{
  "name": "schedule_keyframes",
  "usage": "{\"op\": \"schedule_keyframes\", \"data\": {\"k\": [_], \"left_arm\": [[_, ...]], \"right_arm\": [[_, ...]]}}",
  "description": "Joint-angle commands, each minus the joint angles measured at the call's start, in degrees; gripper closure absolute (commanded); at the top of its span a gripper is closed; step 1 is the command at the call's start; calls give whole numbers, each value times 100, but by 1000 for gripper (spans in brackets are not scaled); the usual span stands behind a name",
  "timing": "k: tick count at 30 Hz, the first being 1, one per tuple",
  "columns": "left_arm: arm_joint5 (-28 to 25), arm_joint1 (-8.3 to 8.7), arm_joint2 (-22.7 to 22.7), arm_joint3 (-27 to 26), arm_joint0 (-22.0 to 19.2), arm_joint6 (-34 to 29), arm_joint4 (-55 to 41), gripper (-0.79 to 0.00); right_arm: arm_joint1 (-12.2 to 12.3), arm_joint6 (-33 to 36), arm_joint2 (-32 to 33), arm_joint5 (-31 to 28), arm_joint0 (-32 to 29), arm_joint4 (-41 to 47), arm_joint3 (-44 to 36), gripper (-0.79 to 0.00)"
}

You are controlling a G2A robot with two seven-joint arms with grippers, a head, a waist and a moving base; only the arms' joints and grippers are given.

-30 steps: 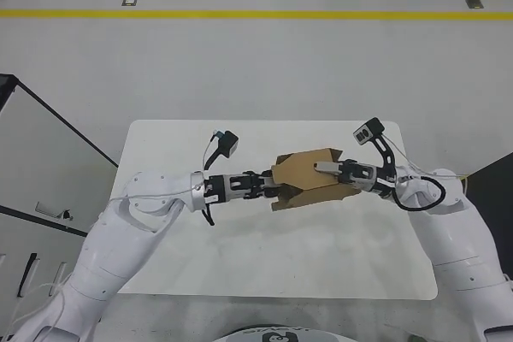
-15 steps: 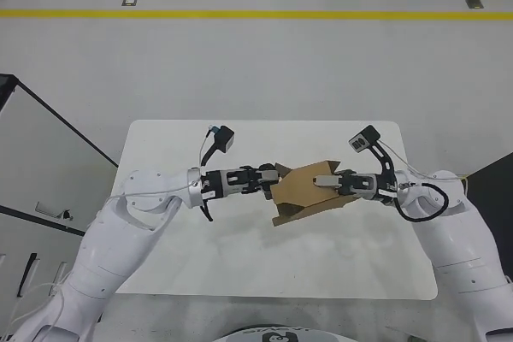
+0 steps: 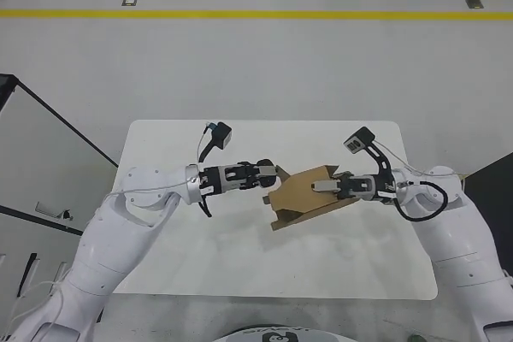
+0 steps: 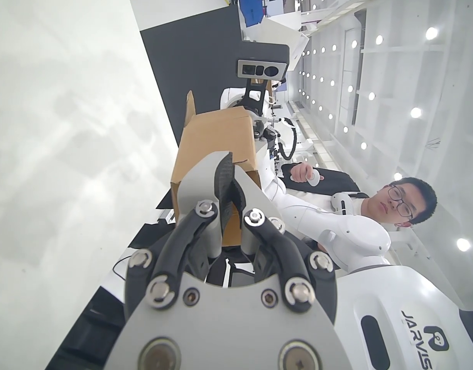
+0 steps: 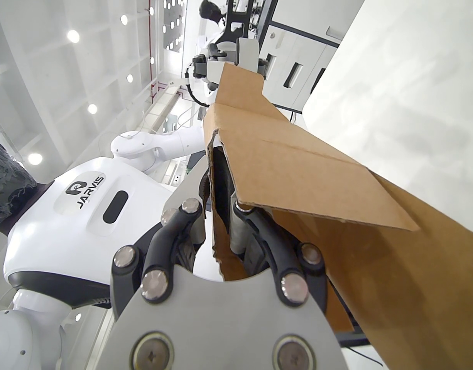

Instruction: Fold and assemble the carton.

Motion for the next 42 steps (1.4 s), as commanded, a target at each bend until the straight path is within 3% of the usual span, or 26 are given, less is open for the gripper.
{"op": "schedule_keyframes", "data": {"k": [1,26,42], "left_arm": [[-2,-6,23,12,-10,-1,-6,0],[-6,-31,86,-50,45,-34,-34,0],[24,101,-735,-127,480,92,-103,0]], "right_arm": [[-2,41,-25,-8,16,-6,12,0],[33,110,-38,-56,-106,-192,-176,0],[25,-440,209,-105,-170,302,30,0]]}}
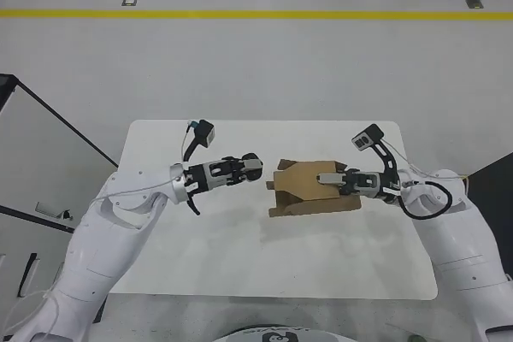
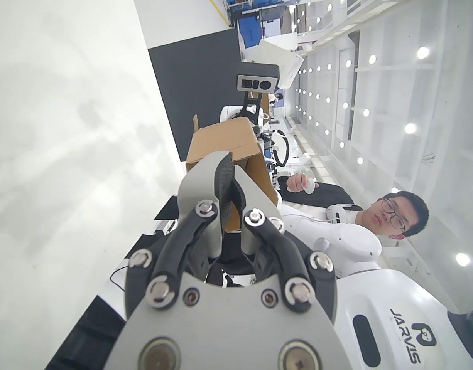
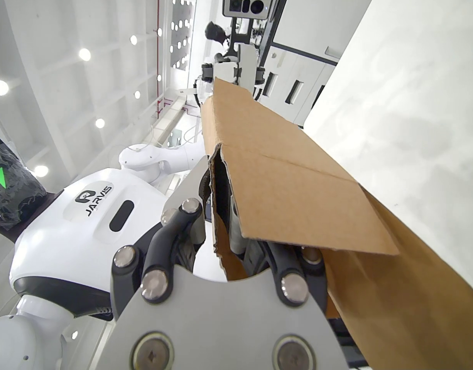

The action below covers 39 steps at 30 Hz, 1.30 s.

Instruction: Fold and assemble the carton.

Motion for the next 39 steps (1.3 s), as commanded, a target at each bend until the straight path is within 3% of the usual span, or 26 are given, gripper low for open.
{"op": "schedule_keyframes", "data": {"k": [1,10,16,24,39], "left_arm": [[-13,17,-118,4,82,39,-19,0],[-38,35,-237,-12,206,74,-64,0],[53,17,-47,36,308,98,-33,0],[68,-34,275,169,196,-36,-132,0],[-137,-162,762,39,-143,-125,-480,0]], "right_arm": [[-6,-49,24,-29,-1,91,25,0],[-24,-156,75,-120,5,319,67,0],[-36,-449,102,-182,-65,262,-113,0],[-58,-539,187,-398,-35,357,-175,0],[-105,-578,31,-274,36,217,-148,0]]}}
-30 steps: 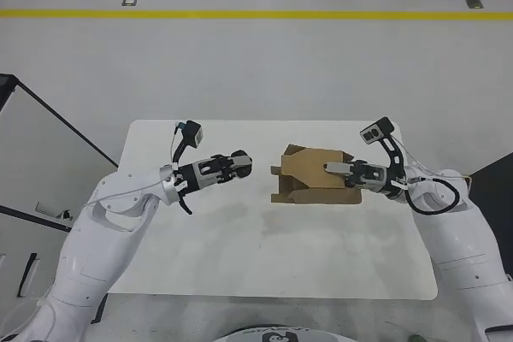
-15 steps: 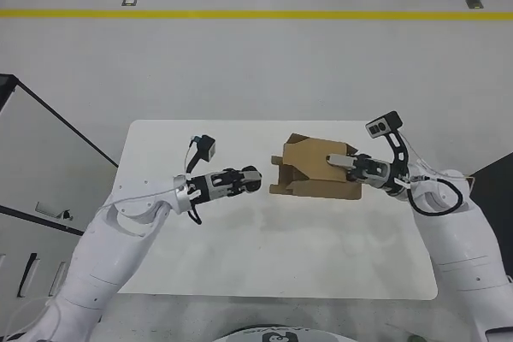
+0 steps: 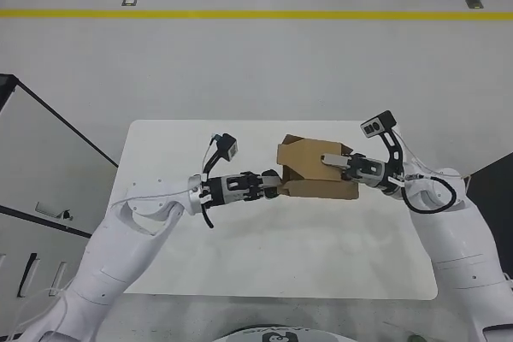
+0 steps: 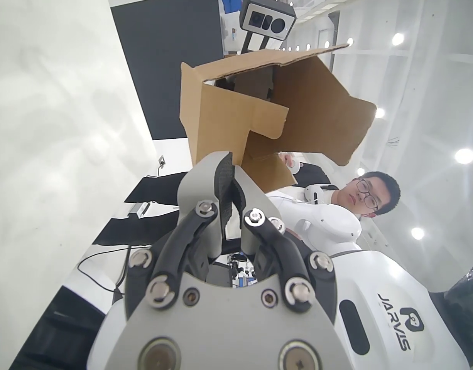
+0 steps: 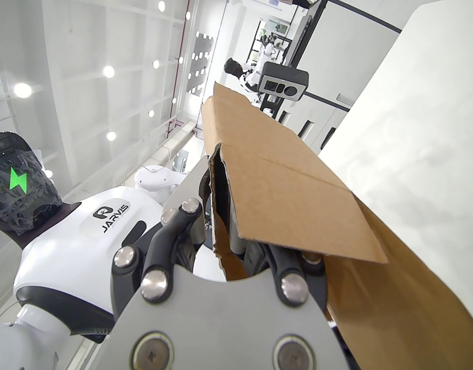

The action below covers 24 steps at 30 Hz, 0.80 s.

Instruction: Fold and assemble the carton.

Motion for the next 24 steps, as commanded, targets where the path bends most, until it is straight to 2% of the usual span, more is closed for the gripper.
{"op": "schedule_keyframes", "data": {"k": [1,24], "left_arm": [[-4,-11,38,5,-34,17,1,0],[-32,-90,330,-31,-203,-27,65,0]], "right_arm": [[-6,22,-20,14,1,20,-7,0],[-43,181,-102,89,-87,-2,-139,0]]}}
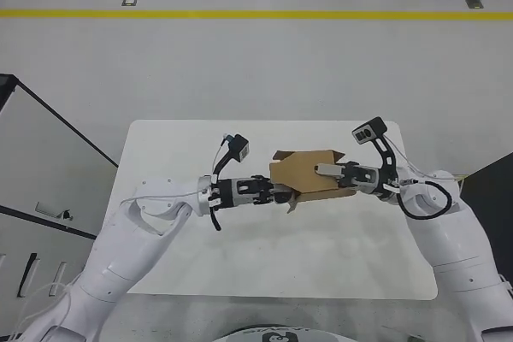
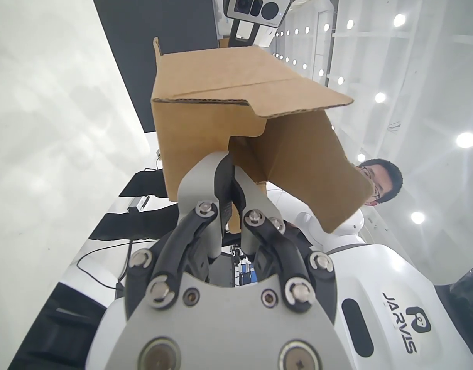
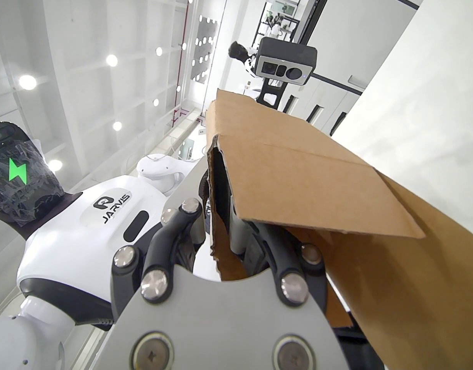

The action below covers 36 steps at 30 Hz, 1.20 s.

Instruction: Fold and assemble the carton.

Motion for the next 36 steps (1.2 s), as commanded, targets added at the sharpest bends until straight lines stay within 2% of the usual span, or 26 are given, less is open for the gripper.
{"op": "schedule_keyframes", "data": {"k": [1,10,22,36], "left_arm": [[-1,-10,40,4,-16,9,12,0],[-38,-8,-72,25,-19,93,27,0],[-41,62,-529,-198,167,144,32,0],[-97,6,-231,-189,112,-42,-125,0]], "right_arm": [[-4,-12,-10,13,-1,-2,-4,0],[-18,-41,24,45,-37,130,95,0],[-87,252,94,-97,-114,1163,533,0],[-163,329,-31,-38,58,1088,636,0]]}}
